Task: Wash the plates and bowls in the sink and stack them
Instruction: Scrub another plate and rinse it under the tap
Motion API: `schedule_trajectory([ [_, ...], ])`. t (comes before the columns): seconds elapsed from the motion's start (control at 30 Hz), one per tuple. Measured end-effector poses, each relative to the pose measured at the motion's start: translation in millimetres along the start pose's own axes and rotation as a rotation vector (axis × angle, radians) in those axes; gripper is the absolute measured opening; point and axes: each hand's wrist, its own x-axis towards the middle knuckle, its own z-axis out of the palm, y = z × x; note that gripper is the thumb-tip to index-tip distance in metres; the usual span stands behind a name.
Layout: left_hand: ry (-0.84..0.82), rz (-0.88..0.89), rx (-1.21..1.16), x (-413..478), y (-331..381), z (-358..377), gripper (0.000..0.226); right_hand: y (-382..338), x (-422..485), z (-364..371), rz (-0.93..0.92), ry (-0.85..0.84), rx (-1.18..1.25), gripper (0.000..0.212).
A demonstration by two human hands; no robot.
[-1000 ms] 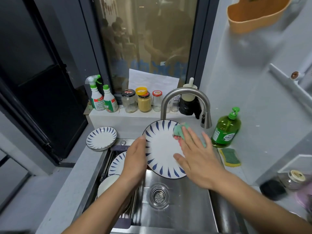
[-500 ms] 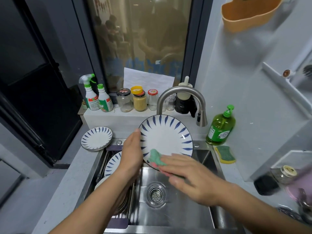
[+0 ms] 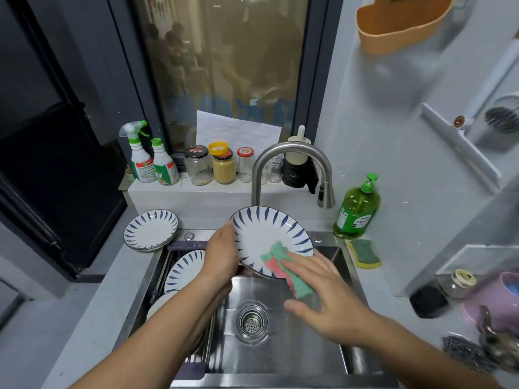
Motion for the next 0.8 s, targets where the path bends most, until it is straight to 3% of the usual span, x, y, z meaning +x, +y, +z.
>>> schedule_trajectory([
  [0.1,-0.062,-0.141,-0.026,-5.4,-2.9,9.4,0.044,-5.6,12.2,12.9,-0.009,0.194,0.041,0.06],
  [0.2,-0.094,-0.225,-0.072,-4.7,-4.4,13.6,0.043,-4.3,23.1,10.1,0.016,0.264,0.11,0.05],
  [0.47,-0.203,-0.462,-0.125,-2.6,-5.6,14.3,0.041,1.4,24.8,0.4,0.061,0.281,0.101,0.046],
  [0.67,-0.229,-0.533,-0.169,-2.2,-0.9,8.2,0.031,0.6,29.8,-9.9,0.067,0.264,0.14,0.026],
  [0.8,-0.302,-0.53,0.025,3.0,-12.2,5.6,0.055,-0.1,27.6,-14.8,0.217,0.25,0.262,0.03],
])
